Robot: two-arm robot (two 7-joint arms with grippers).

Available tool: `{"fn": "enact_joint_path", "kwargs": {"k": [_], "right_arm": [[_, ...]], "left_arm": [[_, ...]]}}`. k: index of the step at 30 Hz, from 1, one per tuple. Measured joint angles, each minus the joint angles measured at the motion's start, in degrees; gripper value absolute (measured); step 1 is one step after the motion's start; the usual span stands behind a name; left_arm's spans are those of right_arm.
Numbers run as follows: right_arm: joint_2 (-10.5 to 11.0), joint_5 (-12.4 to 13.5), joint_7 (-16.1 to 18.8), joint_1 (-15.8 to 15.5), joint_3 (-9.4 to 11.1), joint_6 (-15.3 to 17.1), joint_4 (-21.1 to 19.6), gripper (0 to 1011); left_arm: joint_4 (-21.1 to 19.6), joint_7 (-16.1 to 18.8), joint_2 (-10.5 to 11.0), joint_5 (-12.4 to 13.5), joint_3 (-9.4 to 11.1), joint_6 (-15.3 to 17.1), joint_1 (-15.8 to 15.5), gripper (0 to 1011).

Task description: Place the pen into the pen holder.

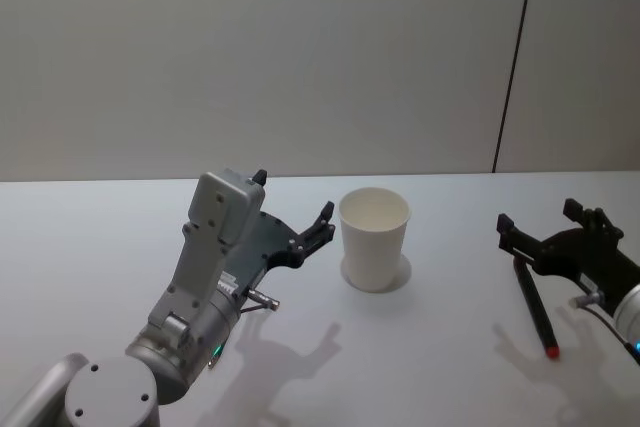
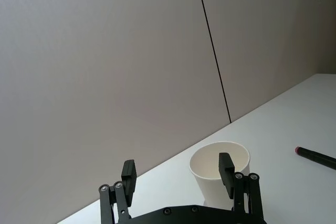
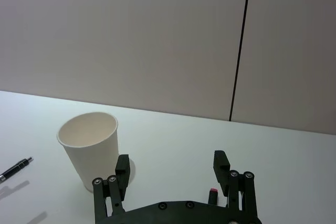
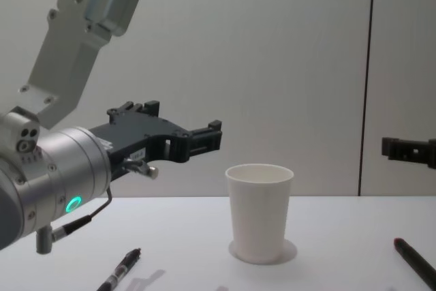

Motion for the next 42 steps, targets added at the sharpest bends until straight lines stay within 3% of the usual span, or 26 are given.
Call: {"fn": "enact_joint_path", "kwargs": {"k": [27,42], "right_arm": [[-2.71,0.71,0.09,10.20,0.64,18.83,4.53,1002],[-4.62,1.95,-2.73,14.28,1.17,27.33,7.93,1001]], "left_arm": [[0.00,0.00,0.00,0.00,0.00,0.00,0.00,1000],[0.00,0.00,0.00,0.00,0.00,0.00,0.00,1002]]}}
